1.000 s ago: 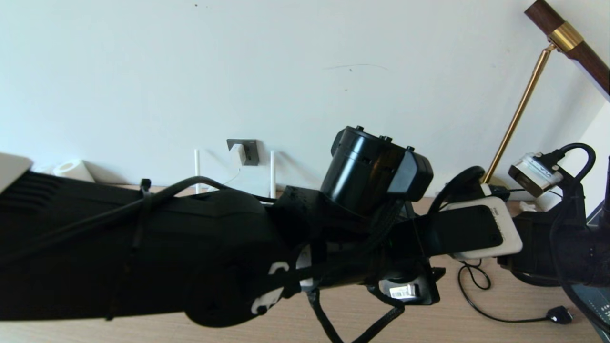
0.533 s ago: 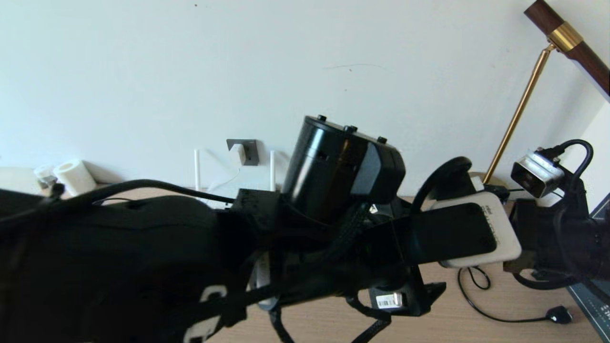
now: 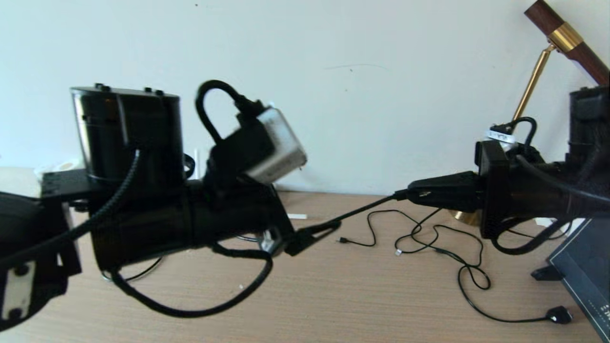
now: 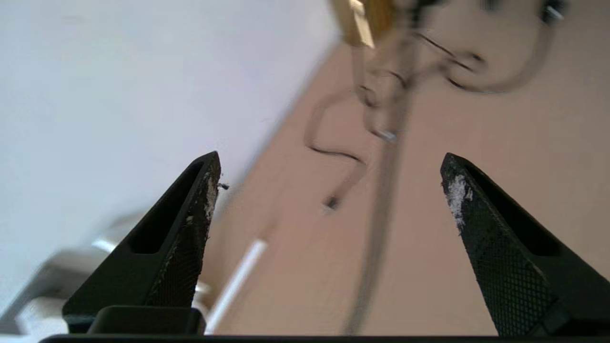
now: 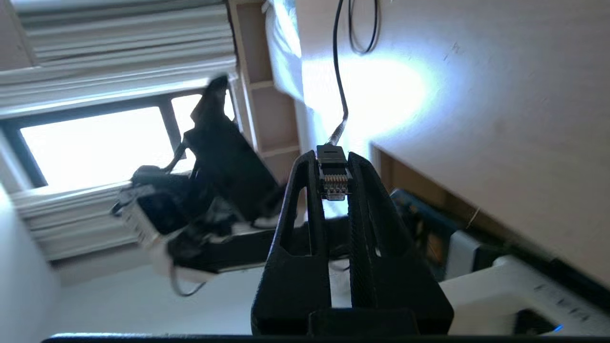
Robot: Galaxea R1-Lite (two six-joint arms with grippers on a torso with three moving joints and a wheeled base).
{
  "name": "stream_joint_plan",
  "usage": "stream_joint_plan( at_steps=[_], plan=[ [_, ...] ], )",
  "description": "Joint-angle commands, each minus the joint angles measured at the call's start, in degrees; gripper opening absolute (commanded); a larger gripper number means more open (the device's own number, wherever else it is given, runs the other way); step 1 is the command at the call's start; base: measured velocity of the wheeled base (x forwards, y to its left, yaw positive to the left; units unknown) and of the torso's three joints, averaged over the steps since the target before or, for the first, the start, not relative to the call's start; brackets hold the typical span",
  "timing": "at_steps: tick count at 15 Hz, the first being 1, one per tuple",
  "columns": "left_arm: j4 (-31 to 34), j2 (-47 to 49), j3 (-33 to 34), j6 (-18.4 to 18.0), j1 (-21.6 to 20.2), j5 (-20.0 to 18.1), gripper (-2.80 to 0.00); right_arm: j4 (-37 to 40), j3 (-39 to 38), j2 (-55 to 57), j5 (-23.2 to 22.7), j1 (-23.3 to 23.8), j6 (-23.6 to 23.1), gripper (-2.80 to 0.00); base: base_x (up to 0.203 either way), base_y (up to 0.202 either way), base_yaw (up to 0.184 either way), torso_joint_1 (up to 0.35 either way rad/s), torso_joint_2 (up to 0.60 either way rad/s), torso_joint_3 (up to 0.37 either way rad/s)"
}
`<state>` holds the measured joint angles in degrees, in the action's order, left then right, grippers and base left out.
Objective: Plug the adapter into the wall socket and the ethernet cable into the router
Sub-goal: Hand it to the other hand
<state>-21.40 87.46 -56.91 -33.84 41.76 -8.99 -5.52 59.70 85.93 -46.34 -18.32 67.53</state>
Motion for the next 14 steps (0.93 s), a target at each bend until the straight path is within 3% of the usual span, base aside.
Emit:
stream_joint_plan(
  at_steps=[1, 3, 5, 8, 11, 14],
  plan=[
    [-14.51, 2.56, 2.85, -0.22, -4.99, -4.14, 0.0, 5.04, 6.26, 5.15, -2.03, -0.01, 1.84, -2.8, 0.0, 0.0, 0.0, 0.0, 0.0, 0.0],
    [-31.68, 9.0, 5.7, -0.55, -5.44, -6.79, 0.0, 10.75, 13.23, 8.81, -4.13, 0.0, 3.22, -2.8, 0.0, 0.0, 0.0, 0.0, 0.0, 0.0],
    [-41.92, 13.85, 7.77, -1.1, -4.69, -9.85, 0.0, 12.64, 18.15, 11.78, -4.57, 0.54, 6.8, -2.8, 0.0, 0.0, 0.0, 0.0, 0.0, 0.0],
    [-42.81, 14.25, 7.87, -2.73, -1.72, -10.52, 0.0, 12.82, 20.59, 15.29, -4.72, 3.79, 8.02, -2.8, 0.0, 0.0, 0.0, 0.0, 0.0, 0.0],
    [-43.25, 16.74, 7.17, -9.43, 0.51, -10.59, 0.0, 13.7, 22.74, 16.29, -5.83, 4.45, 8.26, -2.8, 0.0, 0.0, 0.0, 0.0, 0.0, 0.0],
    [-43.21, 18.87, 6.68, -11.95, 2.68, -10.7, 0.0, 21.26, 28.26, 15.95, -9.23, 6.73, 8.19, -2.8, 0.0, 0.0, 0.0, 0.0, 0.0, 0.0]
  ],
)
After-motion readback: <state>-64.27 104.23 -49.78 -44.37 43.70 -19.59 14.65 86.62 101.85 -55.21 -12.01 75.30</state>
